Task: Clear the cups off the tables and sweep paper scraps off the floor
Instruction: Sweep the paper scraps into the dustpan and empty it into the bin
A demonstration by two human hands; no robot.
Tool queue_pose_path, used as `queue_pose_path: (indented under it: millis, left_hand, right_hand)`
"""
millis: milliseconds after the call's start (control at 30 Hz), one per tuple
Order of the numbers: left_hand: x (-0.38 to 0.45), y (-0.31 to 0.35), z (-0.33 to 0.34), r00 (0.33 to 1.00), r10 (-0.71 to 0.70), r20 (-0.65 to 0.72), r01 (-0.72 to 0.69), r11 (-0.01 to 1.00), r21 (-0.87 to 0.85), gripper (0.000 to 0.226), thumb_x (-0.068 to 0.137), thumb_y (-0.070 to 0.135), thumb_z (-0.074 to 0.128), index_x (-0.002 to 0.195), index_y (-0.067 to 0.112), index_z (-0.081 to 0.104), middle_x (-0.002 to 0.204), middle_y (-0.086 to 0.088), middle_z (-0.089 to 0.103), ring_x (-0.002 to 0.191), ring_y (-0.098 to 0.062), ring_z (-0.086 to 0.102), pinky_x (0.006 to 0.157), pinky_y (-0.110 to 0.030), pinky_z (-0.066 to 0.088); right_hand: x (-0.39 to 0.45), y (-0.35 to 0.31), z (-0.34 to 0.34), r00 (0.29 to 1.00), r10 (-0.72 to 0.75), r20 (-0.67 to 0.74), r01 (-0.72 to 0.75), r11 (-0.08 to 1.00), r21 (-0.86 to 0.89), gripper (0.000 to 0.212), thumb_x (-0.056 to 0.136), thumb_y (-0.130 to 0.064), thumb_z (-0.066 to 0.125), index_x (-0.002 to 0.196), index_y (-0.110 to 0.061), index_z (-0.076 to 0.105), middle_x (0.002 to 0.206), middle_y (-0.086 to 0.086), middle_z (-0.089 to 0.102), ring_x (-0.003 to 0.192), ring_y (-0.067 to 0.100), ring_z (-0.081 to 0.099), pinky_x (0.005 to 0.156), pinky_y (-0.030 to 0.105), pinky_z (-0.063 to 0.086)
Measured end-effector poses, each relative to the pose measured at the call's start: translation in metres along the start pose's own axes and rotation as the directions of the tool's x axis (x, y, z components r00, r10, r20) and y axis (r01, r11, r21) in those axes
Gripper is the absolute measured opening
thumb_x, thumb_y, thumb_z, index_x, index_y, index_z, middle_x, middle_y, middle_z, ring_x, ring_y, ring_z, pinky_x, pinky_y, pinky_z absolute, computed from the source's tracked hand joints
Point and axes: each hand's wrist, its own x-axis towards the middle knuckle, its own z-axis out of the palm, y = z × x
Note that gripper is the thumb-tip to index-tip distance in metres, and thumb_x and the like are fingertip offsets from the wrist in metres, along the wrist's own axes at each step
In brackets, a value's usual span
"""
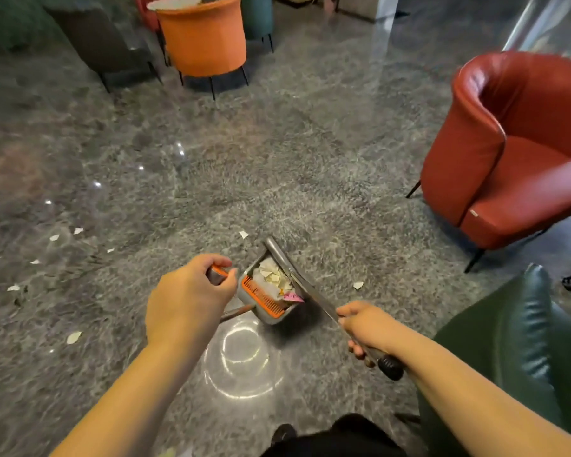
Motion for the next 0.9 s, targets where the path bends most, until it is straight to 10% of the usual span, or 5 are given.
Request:
queue_pose_path:
  millis: [900]
  left_hand:
    - [0.555,0.197,0.202,1.0,0.003,0.018,-0.002,0.998,-0.058,0.012,0.078,0.05,0.068,0.073,0.051,0.057,0.056,0.026,0.052,0.057,-0.003,0.05,0.051,-0.023,0.034]
  right_hand:
    - [0.394,-0.398,-0.263,1.0,-0.006,-0.009,0.006,0.999,-0.041,0.042,0.102,-0.011,0.04,0.144,-0.01,0.035,0.063,0.011,0.048,0.029,0.009,0.041,0.031,0.013,0.031]
